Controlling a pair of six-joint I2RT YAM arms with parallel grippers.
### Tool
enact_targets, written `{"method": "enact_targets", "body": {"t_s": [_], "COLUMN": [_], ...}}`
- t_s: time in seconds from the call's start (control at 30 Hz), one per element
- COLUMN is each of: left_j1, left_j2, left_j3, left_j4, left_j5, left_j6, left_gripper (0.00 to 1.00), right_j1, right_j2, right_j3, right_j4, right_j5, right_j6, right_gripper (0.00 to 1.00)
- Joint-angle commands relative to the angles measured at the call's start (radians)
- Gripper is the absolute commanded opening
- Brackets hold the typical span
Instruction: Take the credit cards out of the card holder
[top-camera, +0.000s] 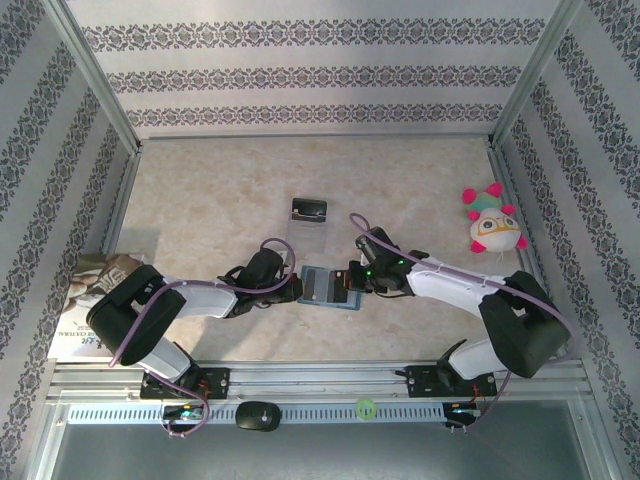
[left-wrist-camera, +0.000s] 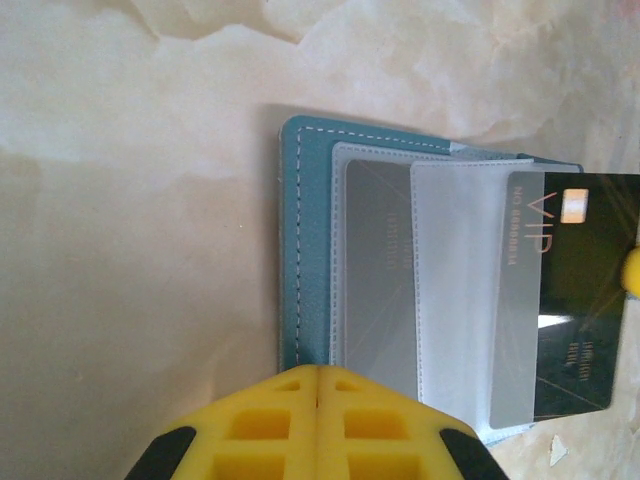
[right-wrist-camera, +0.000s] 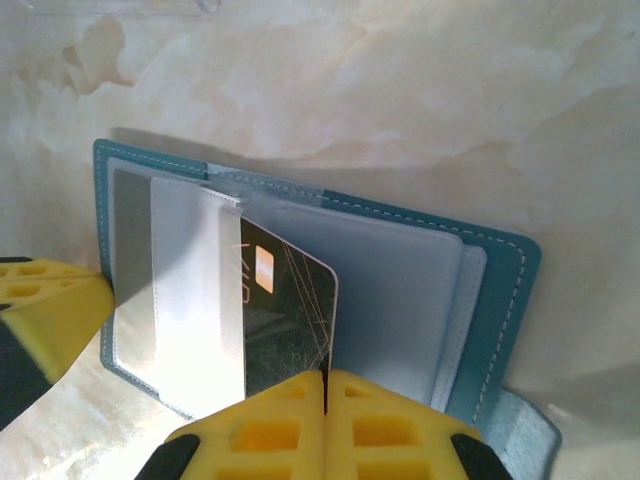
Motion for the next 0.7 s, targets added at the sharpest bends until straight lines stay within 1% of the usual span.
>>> {"method": "enact_targets", "body": {"t_s": [0.0, 0.1, 0.33, 0.43, 0.53, 0.67], "left_j1": [0.0, 0.0, -0.001, -0.002, -0.001, -0.002], "left_j2": [0.025, 0.028, 0.006, 0.01, 0.016, 0.019], "left_j3": [-0.044, -0.037, -0.034, -0.037, -0.042, -0.038], "left_j4": [-0.126, -0.122, -0.117, -0.105, -0.094, -0.091], "left_j5": [0.011, 0.019, 0.023, 0.028, 0.035, 0.039], "left_j6": [-0.013, -0.014, -0.022, -0.022, -0.024, -0.018], "left_gripper": [0.01, 0.01, 0.01, 0.01, 0.01, 0.01], "right_j1": [0.01, 0.03, 0.112, 0.139, 0.155, 0.164], "right_j2": [-0.03, -0.002, 0.086, 0.12, 0.129, 0.154], "right_j3": [0.058, 0.089, 0.199, 0.225, 0.223, 0.233], "right_j4": [-0.105, -0.125, -0.203, -0.203, -0.157, -0.123], "right_j5": [0.062, 0.07, 0.149, 0.145, 0.123, 0.1], "right_j6": [-0.051, -0.05, -0.049, -0.044, -0.035, -0.028], "right_gripper": [0.0, 0.0, 0.0, 0.0, 0.09, 0.16]}}
